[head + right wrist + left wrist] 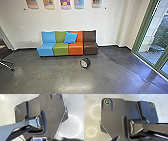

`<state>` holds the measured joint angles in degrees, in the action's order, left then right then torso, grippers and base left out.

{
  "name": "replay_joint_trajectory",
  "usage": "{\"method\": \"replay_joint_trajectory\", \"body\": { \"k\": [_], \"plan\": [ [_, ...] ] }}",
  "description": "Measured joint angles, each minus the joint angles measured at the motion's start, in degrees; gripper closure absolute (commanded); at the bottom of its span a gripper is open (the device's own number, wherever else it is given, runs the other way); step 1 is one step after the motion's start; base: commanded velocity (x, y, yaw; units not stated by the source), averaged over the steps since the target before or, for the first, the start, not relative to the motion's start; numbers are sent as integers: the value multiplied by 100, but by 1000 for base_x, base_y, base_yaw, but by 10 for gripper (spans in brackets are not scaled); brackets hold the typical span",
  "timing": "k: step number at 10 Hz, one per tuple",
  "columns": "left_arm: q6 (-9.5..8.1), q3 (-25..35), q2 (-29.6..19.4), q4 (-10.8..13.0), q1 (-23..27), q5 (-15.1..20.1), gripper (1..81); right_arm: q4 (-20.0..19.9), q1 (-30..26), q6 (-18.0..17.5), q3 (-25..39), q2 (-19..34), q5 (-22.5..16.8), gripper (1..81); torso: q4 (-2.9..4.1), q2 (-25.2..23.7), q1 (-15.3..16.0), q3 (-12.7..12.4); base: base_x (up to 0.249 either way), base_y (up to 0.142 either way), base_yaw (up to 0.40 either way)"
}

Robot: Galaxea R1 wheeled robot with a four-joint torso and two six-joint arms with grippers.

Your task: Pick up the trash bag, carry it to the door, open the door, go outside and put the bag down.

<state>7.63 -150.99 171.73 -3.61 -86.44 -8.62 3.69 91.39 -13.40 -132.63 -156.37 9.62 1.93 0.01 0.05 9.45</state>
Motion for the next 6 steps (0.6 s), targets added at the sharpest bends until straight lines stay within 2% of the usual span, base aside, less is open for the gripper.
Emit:
{"method": "replay_joint_trajectory", "body": {
  "k": [6],
  "plan": [
    [0, 5, 0, 0, -11, 0, 10, 2, -13, 0, -9, -16, 0, 10, 0, 0, 0, 0, 153, 0, 0]
  ]
}}
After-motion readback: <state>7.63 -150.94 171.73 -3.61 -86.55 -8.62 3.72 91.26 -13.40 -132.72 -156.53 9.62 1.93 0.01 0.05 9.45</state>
